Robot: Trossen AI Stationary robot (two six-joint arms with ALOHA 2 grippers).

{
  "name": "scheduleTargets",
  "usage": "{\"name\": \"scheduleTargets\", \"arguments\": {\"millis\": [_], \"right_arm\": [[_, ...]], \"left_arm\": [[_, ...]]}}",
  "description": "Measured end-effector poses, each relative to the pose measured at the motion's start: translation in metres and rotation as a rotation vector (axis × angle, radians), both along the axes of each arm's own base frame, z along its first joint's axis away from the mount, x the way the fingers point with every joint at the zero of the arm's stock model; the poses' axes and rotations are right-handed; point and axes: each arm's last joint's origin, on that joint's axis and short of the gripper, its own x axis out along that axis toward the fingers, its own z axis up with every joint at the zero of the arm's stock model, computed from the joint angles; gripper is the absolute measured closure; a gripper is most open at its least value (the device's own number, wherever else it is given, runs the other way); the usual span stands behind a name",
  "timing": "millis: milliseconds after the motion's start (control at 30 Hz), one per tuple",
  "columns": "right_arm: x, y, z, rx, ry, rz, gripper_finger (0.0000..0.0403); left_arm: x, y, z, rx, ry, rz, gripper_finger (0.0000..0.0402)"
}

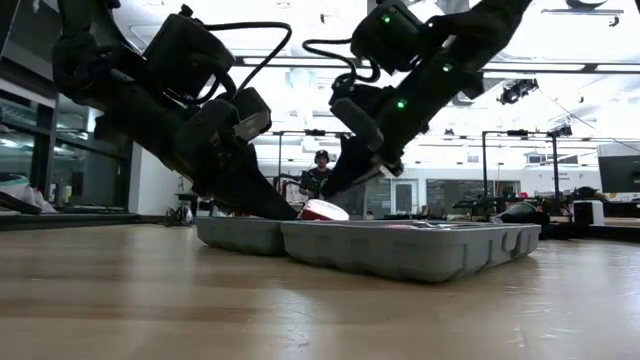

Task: Prefit tool cases

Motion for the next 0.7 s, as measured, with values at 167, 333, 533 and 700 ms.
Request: {"name": "scheduleTargets", "arguments": {"millis": [167,333,533,700], "right_arm": [[0.001,-0.04,0.014,-0.02,0.021,-0.009,0.0403],[-0.003,-0.073,0.014,0.023,0.066,-0.01,0.0403],[-0.007,-0.082,0.013,0.095,0.069,0.033,0.0403],[-0.005,-0.075,0.011,0.13,0.063,0.084,0.0403]], "left_arm": [[0.0,0.0,0.0,0.0,0.0,0.0,0.0401],[0.0,0.0,0.0,0.0,0.001,0.0,0.0401],[0.0,0.0,0.0,0.0,0.001,0.0,0.0401],[0.0,0.0,0.0,0.0,0.001,-0.001,0.0401]]}}
